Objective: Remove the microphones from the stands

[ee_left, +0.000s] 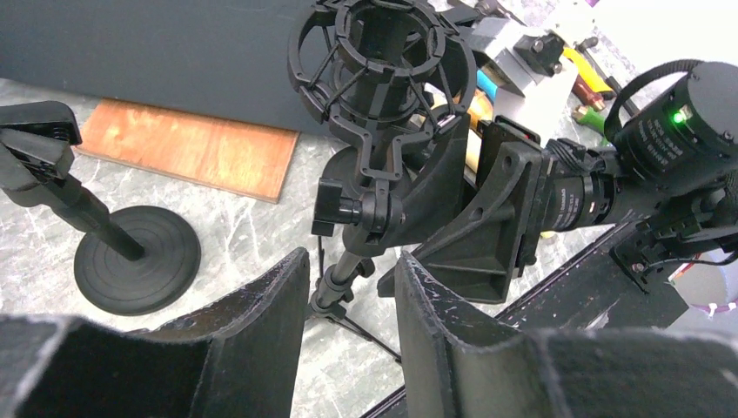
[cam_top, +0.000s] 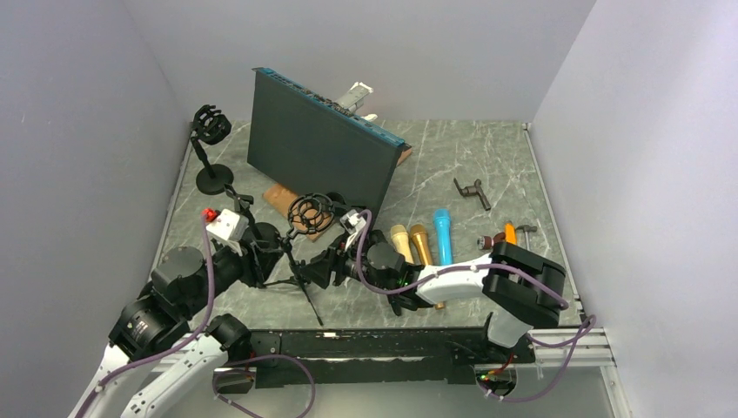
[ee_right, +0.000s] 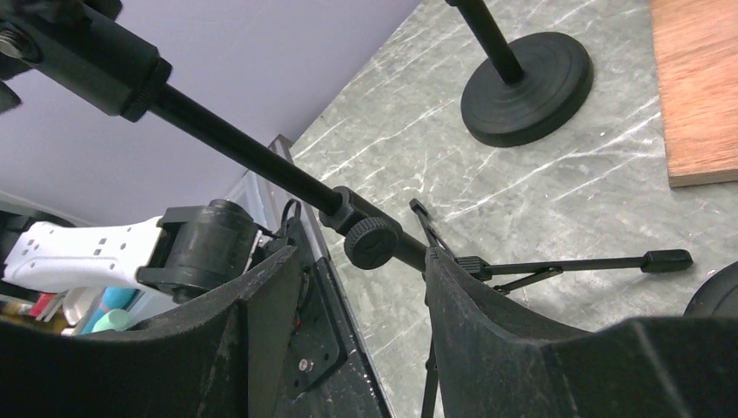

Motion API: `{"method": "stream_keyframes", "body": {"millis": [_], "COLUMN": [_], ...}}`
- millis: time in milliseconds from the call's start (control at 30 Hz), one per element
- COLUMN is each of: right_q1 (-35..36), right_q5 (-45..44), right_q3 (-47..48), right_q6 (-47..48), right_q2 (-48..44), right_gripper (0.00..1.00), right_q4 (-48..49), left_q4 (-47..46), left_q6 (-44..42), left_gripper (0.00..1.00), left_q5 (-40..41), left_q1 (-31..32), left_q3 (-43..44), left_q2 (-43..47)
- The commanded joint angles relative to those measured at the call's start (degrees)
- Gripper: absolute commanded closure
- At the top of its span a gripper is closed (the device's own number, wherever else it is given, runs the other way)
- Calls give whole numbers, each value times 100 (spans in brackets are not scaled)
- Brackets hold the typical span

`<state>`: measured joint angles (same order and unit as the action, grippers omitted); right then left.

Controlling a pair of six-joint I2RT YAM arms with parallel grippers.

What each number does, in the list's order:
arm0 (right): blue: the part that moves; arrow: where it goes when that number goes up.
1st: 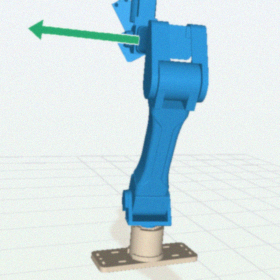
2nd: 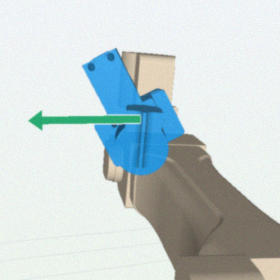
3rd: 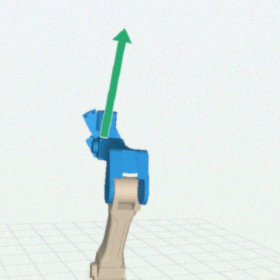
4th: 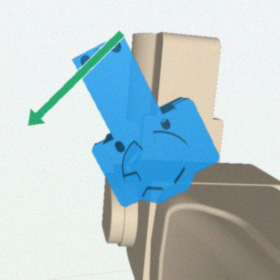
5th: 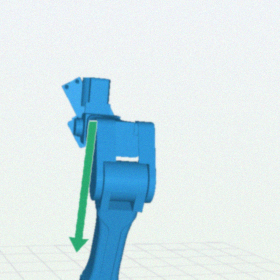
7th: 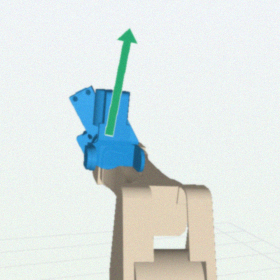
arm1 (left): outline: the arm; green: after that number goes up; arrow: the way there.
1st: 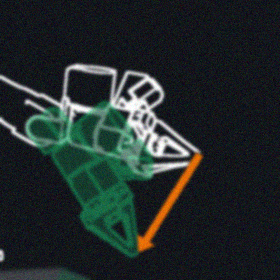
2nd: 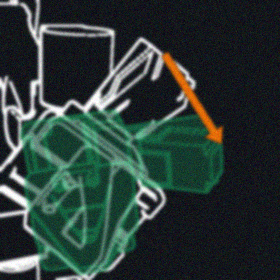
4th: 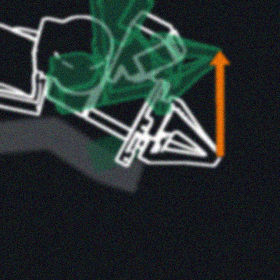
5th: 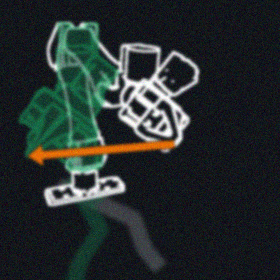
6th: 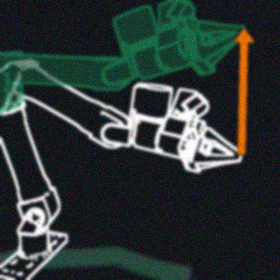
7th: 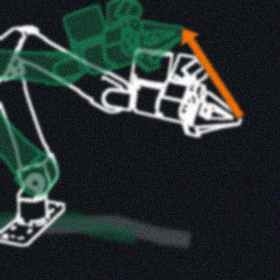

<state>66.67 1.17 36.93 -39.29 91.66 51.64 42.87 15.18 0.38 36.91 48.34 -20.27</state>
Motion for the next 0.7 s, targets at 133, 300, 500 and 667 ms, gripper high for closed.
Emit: {"method": "stream_keyframes", "body": {"millis": [133,300,500,667], "right_q1": [194,208,238,295], "right_q5": [-364,-221,-270,-326], "right_q3": [180,184,300,459], "right_q6": [331,609,890,1106], "right_q2": [226,305,291,265], "right_gripper": [44,48,48,48], "right_q4": [491,689,545,251], "left_q4": [-149,-134,-133,-113], "left_q6": [126,144,128,141], "left_gripper": [55,55,55,54], "left_q5": [271,270,298,340], "left_q1": [5,3,2,5], "left_q3": [71,66,104,149], "left_q2": [139,148,138,141]}}
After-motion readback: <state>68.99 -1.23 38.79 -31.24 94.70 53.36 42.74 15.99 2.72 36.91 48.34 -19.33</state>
